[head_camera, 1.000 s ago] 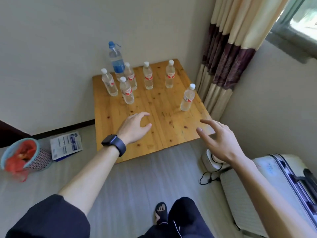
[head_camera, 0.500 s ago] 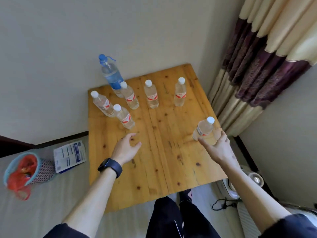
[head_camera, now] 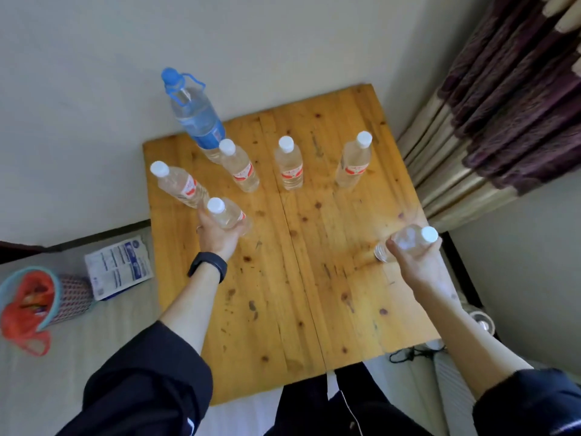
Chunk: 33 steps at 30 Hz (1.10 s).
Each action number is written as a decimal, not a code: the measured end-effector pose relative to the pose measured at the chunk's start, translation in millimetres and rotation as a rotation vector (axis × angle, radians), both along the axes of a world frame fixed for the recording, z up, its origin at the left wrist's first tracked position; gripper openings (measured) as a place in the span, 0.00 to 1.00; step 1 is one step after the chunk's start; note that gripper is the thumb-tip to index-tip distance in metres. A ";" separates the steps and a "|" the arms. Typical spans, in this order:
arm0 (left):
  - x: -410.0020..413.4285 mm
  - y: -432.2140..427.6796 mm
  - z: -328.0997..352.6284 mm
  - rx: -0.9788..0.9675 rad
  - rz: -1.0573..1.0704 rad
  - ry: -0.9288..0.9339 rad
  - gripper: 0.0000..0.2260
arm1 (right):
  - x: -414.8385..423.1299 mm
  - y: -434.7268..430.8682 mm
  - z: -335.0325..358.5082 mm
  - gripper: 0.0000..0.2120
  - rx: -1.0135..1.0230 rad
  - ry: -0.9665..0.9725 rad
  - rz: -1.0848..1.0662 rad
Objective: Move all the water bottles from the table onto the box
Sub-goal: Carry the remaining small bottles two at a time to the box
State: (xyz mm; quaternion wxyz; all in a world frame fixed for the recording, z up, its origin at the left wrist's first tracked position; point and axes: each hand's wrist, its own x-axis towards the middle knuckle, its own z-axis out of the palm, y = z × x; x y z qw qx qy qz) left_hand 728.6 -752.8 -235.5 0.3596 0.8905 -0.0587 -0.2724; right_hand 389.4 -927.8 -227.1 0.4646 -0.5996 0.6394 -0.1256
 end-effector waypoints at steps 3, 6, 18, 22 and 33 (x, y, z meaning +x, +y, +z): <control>23.6 -1.5 -12.3 0.005 -0.127 0.010 0.31 | -4.7 0.0 4.5 0.10 -0.063 -0.040 0.033; 25.6 -1.0 -11.0 0.004 -0.228 -0.018 0.25 | -3.7 -1.8 7.0 0.10 -0.059 -0.013 0.048; -69.4 -2.8 6.8 -0.022 -0.731 0.211 0.27 | 17.2 27.5 2.2 0.33 0.129 -0.033 0.494; -96.0 6.8 -3.2 0.028 -0.915 0.143 0.32 | 19.6 39.4 -4.7 0.36 0.142 0.152 0.794; -136.9 10.9 -9.6 -0.029 -0.714 0.097 0.34 | 16.5 104.9 -11.7 0.43 0.092 0.111 0.132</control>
